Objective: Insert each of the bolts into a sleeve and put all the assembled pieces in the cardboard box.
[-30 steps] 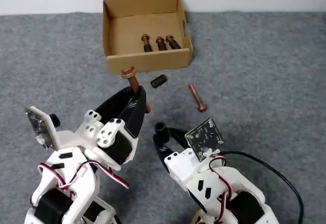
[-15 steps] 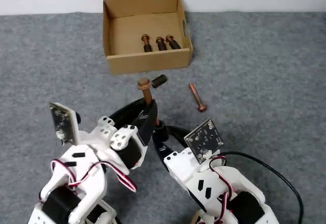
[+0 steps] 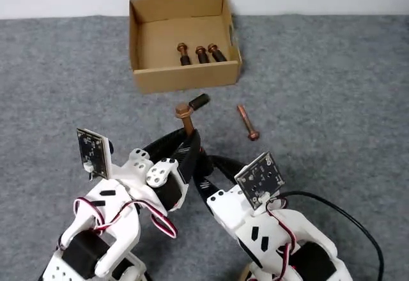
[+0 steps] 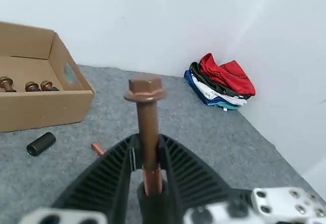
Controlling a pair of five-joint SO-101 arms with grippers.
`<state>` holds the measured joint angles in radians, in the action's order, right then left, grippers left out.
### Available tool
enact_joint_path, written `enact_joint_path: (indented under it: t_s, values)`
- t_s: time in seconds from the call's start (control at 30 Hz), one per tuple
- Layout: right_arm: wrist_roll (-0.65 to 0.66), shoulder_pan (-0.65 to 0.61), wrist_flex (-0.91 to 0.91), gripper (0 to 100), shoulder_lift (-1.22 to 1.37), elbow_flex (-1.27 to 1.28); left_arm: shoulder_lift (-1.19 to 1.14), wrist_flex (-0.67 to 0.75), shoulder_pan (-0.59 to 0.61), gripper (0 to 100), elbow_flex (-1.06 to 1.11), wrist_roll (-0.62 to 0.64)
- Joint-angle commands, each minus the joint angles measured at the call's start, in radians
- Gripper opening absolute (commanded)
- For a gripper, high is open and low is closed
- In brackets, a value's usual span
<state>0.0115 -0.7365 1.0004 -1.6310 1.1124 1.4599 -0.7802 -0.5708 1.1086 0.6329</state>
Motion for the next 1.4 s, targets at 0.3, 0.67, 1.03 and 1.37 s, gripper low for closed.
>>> enact_joint_path:
  t_s: [0.3,0.67,1.03,1.37]
  values:
    - [0.011,-0.005,-0.025,0.8,-0.001,-0.069,-0.003,-0.287,-0.106,2,-0.096,-0.006]
    - [0.011,-0.005,-0.025,0.8,-0.001,-0.063,-0.011,-0.327,-0.103,23,-0.151,-0.074]
    - [0.005,0.061,-0.005,0.8,0.005,-0.061,-0.002,-0.327,0.092,13,-0.229,-0.261]
    - [-0.103,0.246,0.007,0.8,0.341,-0.221,-0.002,-0.341,0.299,0,-0.076,-0.265]
